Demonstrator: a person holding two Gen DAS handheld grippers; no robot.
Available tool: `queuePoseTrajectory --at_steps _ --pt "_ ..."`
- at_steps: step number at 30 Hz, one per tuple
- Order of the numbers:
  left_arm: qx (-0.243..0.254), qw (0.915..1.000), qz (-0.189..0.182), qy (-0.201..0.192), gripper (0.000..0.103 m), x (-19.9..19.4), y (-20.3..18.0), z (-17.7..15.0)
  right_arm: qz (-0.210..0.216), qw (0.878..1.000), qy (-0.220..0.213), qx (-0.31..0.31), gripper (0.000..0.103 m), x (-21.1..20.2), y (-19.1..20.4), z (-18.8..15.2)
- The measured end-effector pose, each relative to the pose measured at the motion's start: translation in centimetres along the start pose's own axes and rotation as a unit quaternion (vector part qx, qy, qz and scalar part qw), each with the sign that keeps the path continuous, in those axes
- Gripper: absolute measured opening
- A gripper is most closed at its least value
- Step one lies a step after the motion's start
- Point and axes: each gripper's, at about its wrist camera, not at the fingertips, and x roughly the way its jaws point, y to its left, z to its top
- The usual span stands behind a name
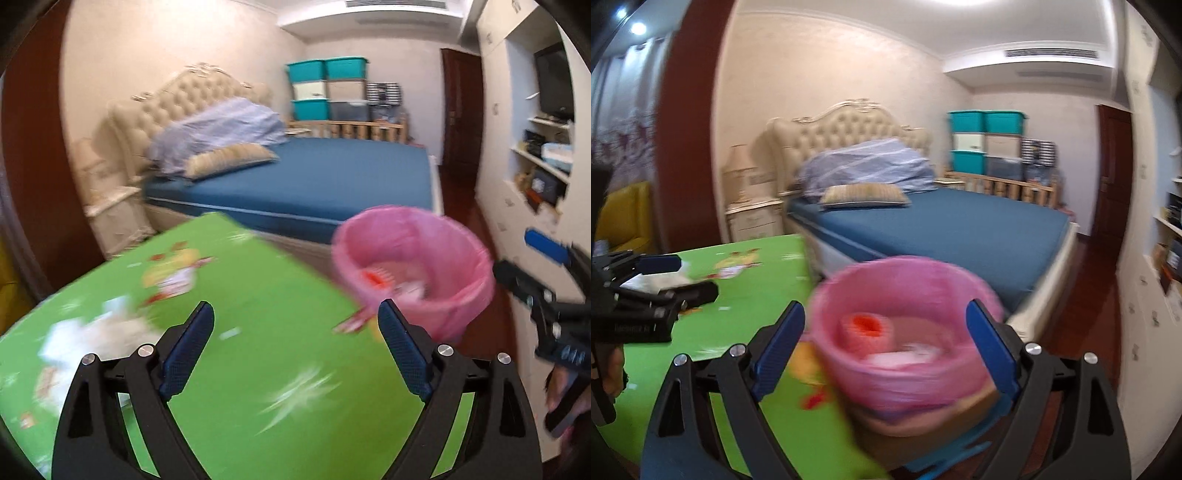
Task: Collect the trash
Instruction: 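Drop the paper bag into the pink bin with the right tool while the left drops the foam block, then grasp the white plastic bag with the right tool while the left approaches the printed box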
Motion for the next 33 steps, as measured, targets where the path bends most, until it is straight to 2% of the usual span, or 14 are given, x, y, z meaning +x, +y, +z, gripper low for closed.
queuePoseTrajectory --at_steps 8,12,18,23,28,31,33 --pt "-0.044 0.9950 0.090 0.004 0.084 -7.2 9.4 -6.4 0.085 0.995 0.015 -0.049 0.088 0.6 11.6 0.4" --pt "-0.082 0.9866 0.140 0.017 0.084 -9.4 14.5 -9.5 0.112 0.991 0.033 -0.057 0.088 1.1 16.5 0.3" --pt "-0.123 0.9719 0.200 0.017 0.084 -11.8 19.4 -12.3 0.141 0.985 0.057 -0.076 0.088 2.4 23.1 0.4" --pt "-0.159 0.9627 0.218 0.010 0.084 -13.6 23.2 -13.3 0.158 0.982 0.064 -0.081 0.088 3.9 27.8 1.3" --pt "-0.195 0.9553 0.223 0.000 0.084 -15.4 25.3 -14.6 0.172 0.978 0.081 -0.088 0.088 6.2 31.7 2.0" --pt "-0.188 0.9530 0.238 -0.004 0.084 -15.5 25.3 -14.5 0.173 0.977 0.088 -0.091 0.088 7.4 33.1 2.5" --pt "-0.173 0.9549 0.241 -0.001 0.084 -15.1 24.7 -14.2 0.170 0.977 0.091 -0.093 0.088 8.2 33.6 2.7"
